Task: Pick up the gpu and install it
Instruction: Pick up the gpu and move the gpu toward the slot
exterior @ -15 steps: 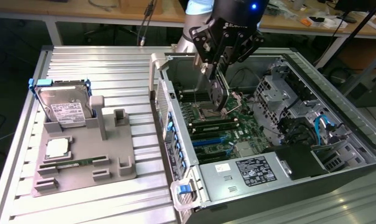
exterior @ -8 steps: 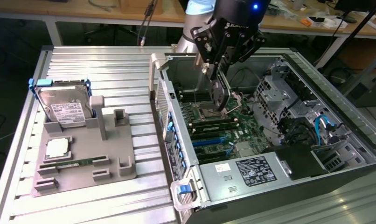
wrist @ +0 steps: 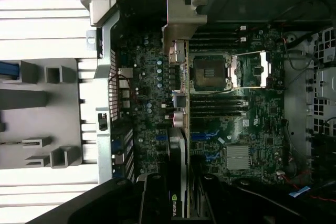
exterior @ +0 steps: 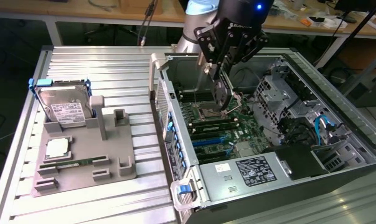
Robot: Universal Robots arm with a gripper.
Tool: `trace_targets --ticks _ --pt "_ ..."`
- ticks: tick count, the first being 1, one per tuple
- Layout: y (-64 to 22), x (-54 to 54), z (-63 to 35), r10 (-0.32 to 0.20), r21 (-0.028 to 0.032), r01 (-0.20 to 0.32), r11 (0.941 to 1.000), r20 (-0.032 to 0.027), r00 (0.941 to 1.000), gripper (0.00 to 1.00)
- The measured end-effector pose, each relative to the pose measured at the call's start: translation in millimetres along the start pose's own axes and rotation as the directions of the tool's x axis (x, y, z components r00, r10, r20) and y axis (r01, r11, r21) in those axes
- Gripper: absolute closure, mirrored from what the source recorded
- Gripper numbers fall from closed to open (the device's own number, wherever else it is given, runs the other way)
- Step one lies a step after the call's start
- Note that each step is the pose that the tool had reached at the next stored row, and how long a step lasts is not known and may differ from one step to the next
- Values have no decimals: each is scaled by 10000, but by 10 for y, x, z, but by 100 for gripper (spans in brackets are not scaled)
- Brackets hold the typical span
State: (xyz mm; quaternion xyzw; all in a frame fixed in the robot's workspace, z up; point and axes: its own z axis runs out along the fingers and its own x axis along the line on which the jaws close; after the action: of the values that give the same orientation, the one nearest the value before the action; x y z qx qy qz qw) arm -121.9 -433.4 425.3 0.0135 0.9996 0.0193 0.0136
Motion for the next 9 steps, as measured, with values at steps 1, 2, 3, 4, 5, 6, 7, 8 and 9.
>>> trace_targets --ticks 1,2,3,4,5,6,7,8,9 --pt "0 -9 0 0 0 0 10000 0 10000 73" --pt "0 -17 0 0 0 0 10000 -1 10000 73" --pt "1 -26 1 0 0 0 10000 0 10000 73" --pt "1 -34 1 0 0 0 10000 0 10000 73" --pt "1 -42 1 0 0 0 10000 0 10000 73" --pt "1 -49 1 0 0 0 10000 0 10000 73" --pt "1 -60 2 -1 0 1 10000 0 10000 73" --pt "2 -67 2 0 0 0 10000 0 10000 73" --pt "2 -76 2 0 -1 0 10000 0 10000 73"
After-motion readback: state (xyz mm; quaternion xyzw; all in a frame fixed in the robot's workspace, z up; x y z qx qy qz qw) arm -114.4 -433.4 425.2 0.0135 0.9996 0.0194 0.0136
